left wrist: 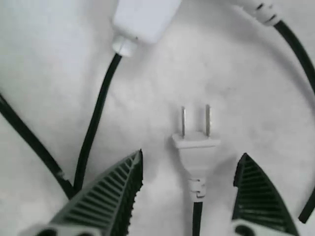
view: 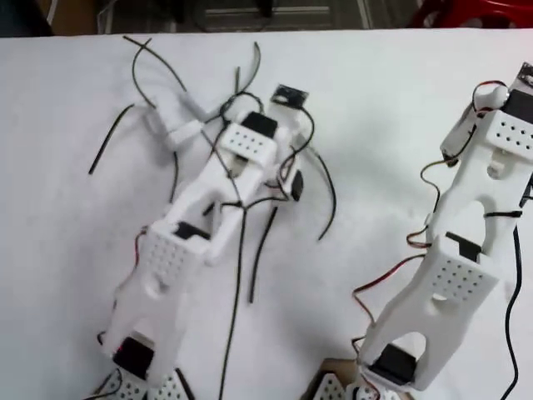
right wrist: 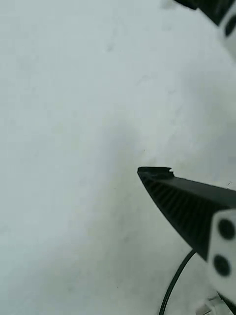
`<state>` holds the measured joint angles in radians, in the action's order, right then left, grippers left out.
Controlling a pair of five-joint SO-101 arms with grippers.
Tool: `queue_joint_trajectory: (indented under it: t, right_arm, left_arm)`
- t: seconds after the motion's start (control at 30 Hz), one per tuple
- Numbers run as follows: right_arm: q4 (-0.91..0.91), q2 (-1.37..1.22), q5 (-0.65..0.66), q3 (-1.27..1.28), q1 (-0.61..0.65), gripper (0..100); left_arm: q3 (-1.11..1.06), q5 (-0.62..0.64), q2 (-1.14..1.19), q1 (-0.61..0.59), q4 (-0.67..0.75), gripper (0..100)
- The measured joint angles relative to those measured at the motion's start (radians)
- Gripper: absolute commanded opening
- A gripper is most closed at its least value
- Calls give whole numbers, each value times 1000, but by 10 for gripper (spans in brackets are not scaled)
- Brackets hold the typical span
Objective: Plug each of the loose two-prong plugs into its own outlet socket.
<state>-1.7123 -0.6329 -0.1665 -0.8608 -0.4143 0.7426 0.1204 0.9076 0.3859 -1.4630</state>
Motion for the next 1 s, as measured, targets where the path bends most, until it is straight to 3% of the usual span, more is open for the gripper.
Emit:
queue_joint_trajectory:
  t: [0.13, 0.43, 1.0]
  right_arm:
    - [0, 0, 0, 2, 0, 475]
    - [0, 0, 0, 2, 0, 475]
    - [0, 0, 0, 2, 0, 475]
  left_arm:
    - [170, 0, 100, 15, -109, 278]
    - [511, 0, 292, 38, -224, 104]
    - [876, -6, 342, 91, -321, 22]
